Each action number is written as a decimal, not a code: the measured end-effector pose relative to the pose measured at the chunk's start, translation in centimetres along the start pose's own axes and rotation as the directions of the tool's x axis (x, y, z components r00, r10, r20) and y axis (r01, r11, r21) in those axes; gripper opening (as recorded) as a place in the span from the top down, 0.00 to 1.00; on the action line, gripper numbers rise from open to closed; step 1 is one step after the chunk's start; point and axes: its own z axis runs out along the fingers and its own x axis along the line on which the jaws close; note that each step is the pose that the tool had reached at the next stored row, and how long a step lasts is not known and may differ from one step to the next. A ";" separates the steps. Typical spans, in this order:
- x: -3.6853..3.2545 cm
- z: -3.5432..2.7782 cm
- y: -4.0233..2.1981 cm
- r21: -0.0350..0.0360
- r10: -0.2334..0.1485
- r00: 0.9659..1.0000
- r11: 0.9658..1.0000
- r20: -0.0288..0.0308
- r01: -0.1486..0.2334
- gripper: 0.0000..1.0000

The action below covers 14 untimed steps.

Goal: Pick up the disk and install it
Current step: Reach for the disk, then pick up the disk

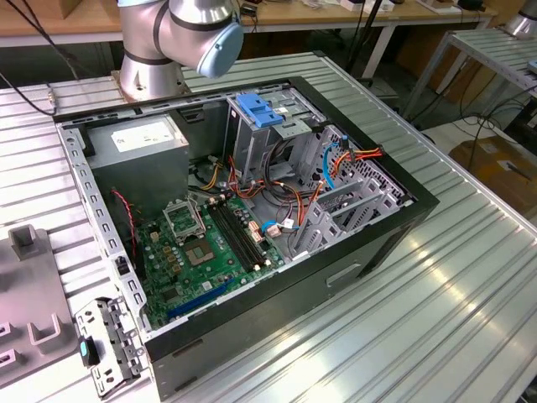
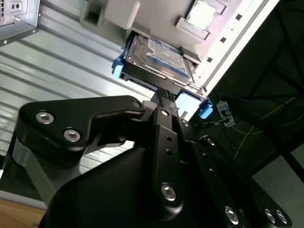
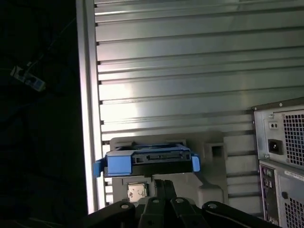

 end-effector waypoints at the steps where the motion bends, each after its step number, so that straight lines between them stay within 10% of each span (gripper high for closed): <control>1: 0.36 0.06 0.04 0.000 0.000 1.000 1.000 0.000 0.000 0.89; 8: 3.50 0.54 0.38 0.000 -0.001 1.000 1.000 -0.003 0.001 0.89; 14: 3.67 0.55 0.38 0.000 -0.001 1.000 1.000 -0.003 0.001 0.89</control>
